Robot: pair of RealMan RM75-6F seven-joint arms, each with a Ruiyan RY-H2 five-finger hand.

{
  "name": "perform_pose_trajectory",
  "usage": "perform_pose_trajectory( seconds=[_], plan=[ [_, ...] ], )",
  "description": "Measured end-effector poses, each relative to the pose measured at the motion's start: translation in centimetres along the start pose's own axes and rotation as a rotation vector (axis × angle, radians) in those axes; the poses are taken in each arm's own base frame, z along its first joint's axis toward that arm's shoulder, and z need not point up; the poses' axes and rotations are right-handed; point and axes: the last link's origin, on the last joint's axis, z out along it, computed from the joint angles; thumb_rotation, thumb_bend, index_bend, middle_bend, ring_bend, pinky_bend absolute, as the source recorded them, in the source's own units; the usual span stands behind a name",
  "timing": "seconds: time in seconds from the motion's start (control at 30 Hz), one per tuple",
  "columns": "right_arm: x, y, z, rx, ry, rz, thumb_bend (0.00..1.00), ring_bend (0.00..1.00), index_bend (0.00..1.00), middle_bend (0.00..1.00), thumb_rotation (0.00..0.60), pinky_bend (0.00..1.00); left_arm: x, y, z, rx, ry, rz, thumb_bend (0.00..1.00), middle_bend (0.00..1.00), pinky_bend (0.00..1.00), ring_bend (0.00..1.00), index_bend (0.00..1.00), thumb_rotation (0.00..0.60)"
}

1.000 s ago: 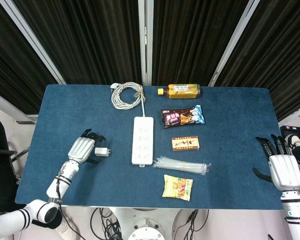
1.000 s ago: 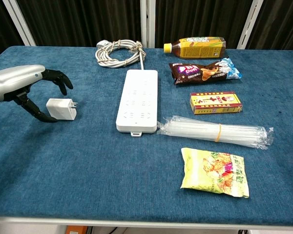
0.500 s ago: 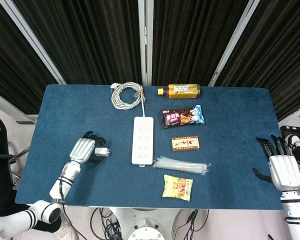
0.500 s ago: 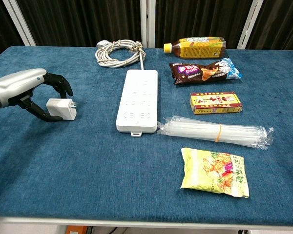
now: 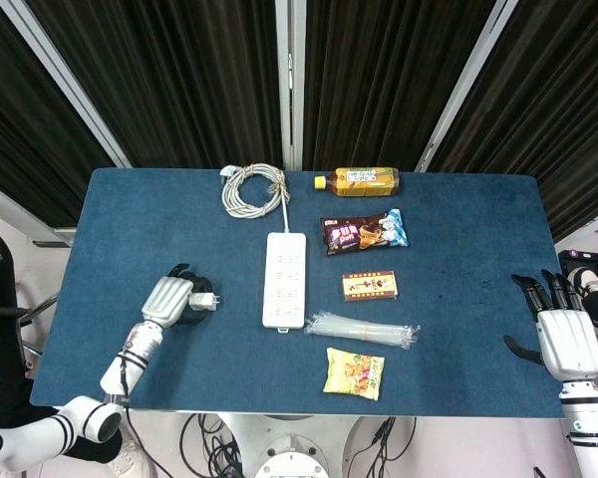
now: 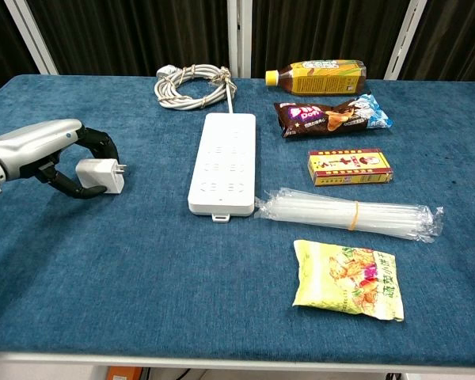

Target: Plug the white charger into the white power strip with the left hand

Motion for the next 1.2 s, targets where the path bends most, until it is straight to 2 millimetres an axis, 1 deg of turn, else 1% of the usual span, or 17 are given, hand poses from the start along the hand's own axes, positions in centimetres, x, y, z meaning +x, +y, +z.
perform_pose_trajectory(
  seconds=[0.13, 0.27, 0.53, 0.7, 0.9, 1.1, 1.2],
  plan=[
    [0.0, 0.0, 0.0, -0.002, 0.001, 0.000, 0.09, 0.03, 0.12, 0.15, 0.600, 0.01, 0.5, -0.3, 0.1, -0.013, -0.015, 0.034, 0.33, 0.56, 0.18, 0.38, 0.49, 0.600],
    [0.1, 0.1, -0.2, -0.003, 0.007, 0.000, 0.09, 0.03, 0.12, 0.15, 0.600, 0.01, 1.7, -0.6, 0.4, -0.026, -0.039, 0.094, 0.34, 0.58, 0.18, 0.39, 0.49, 0.600],
    [0.0, 0.2, -0.3, -0.006, 0.006, 0.003, 0.09, 0.03, 0.12, 0.15, 0.600, 0.01, 6.1, -1.2, 1.2, -0.049, -0.089, 0.329, 0.34, 0.58, 0.18, 0.40, 0.49, 0.600],
    [-0.1, 0.1, -0.3, -0.006, 0.003, 0.004, 0.09, 0.03, 0.12, 0.15, 0.600, 0.01, 7.6, -0.5, 1.9, -0.066, -0.143, 0.494, 0.34, 0.58, 0.16, 0.40, 0.49, 0.600],
    [-0.2, 0.2, -0.4, -0.014, 0.000, 0.008, 0.09, 0.03, 0.12, 0.15, 0.600, 0.01, 8.2, 0.3, 2.9, -0.068, -0.220, 0.658, 0.34, 0.56, 0.16, 0.40, 0.47, 0.600],
    [-0.3, 0.4, -0.5, -0.021, 0.000, 0.010, 0.09, 0.03, 0.12, 0.15, 0.600, 0.01, 8.1, 1.4, 4.1, -0.055, -0.250, 0.706, 0.34, 0.53, 0.15, 0.38, 0.45, 0.600],
    [-0.3, 0.5, -0.5, -0.024, 0.000, 0.009, 0.09, 0.03, 0.12, 0.15, 0.600, 0.01, 7.8, 1.6, 4.3, -0.050, -0.263, 0.726, 0.34, 0.51, 0.15, 0.36, 0.41, 0.600]
  ],
)
